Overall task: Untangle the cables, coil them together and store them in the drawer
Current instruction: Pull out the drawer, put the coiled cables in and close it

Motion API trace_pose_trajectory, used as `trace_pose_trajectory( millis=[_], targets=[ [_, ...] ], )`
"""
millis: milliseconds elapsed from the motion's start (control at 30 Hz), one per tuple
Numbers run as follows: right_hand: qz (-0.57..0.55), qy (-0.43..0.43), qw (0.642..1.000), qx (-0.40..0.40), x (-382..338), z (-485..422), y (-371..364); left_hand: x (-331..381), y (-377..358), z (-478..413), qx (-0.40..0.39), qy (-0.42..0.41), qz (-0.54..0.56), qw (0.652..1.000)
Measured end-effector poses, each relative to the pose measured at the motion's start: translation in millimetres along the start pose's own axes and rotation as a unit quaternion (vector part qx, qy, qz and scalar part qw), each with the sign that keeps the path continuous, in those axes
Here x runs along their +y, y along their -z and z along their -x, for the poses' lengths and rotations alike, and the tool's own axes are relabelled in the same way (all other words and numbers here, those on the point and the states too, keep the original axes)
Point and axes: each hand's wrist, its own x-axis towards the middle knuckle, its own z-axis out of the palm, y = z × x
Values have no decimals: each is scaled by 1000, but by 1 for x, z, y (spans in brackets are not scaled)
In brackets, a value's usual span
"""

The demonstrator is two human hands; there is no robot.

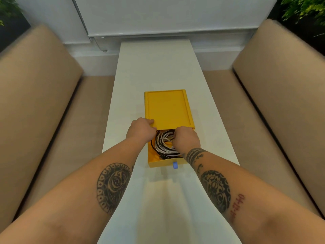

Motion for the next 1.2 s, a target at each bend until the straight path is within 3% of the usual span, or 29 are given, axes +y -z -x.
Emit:
trace_pose_trajectory(
  millis=[200,333,500,700,833,967,1067,1200],
  targets=[
    [-82,30,995,38,10,8,1,4,-2,-1,-1,5,-4,1000],
    [-116,100,986,61,13,20,5,7,-1,-3,1,-12,-31,999],
    [-19,203,967,152,28,49,0,11,-2,-3,25,-59,-67,996],
    [-65,247,964,80,47,56,-4,8,-3,-6,34,-75,-94,992],
    [18,313,947,67,58,53,-3,11,2,-13,26,-55,-87,994],
    [5,226,971,78,57,42,4,8,5,-23,-1,-32,-94,995],
    [-2,166,986,10,55,32,11,10,6,-28,-11,-31,-128,991],
    [25,152,986,-58,52,18,21,10,9,-32,-15,-36,-158,987]
  ],
)
